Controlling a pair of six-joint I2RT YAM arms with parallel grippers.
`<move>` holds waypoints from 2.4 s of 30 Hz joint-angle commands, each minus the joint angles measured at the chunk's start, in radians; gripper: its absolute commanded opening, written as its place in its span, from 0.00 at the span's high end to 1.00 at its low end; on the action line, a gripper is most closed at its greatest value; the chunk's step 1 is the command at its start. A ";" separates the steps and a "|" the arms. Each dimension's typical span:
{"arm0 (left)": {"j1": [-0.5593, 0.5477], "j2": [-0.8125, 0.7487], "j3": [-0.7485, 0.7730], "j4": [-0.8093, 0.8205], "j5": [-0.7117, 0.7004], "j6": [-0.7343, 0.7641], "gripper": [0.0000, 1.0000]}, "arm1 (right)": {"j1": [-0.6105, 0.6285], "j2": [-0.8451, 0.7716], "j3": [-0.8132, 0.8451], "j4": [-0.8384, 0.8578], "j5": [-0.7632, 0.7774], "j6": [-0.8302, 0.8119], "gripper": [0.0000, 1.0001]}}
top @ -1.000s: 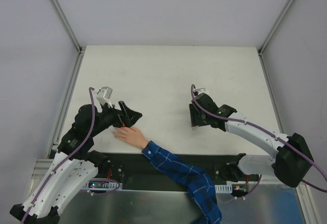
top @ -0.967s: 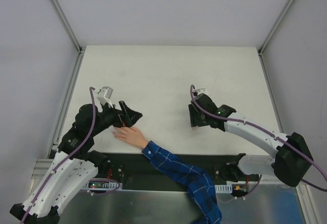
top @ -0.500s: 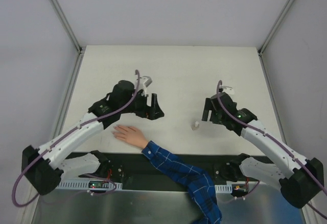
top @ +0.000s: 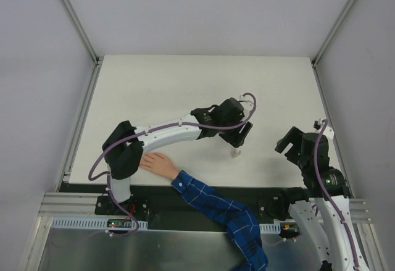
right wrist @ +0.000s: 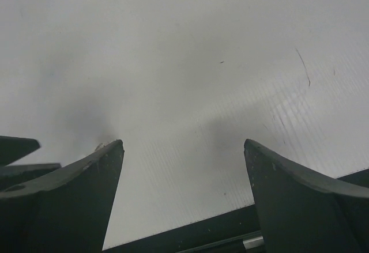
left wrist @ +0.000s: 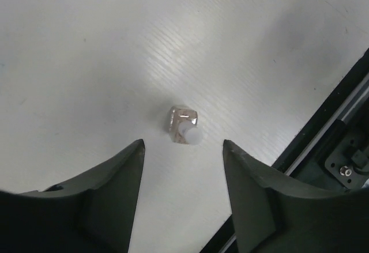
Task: Paint the nails
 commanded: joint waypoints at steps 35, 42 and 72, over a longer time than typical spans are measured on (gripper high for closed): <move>-0.090 0.249 0.191 -0.125 -0.136 -0.015 0.64 | -0.005 -0.094 -0.004 0.005 -0.120 -0.055 0.11; -0.092 0.242 0.193 -0.126 -0.112 -0.007 1.00 | -0.005 -0.055 -0.002 0.019 -0.195 -0.084 0.09; 0.235 -0.682 -0.312 -0.139 0.681 -0.087 1.00 | 0.584 0.364 0.030 0.856 -0.998 -0.330 0.21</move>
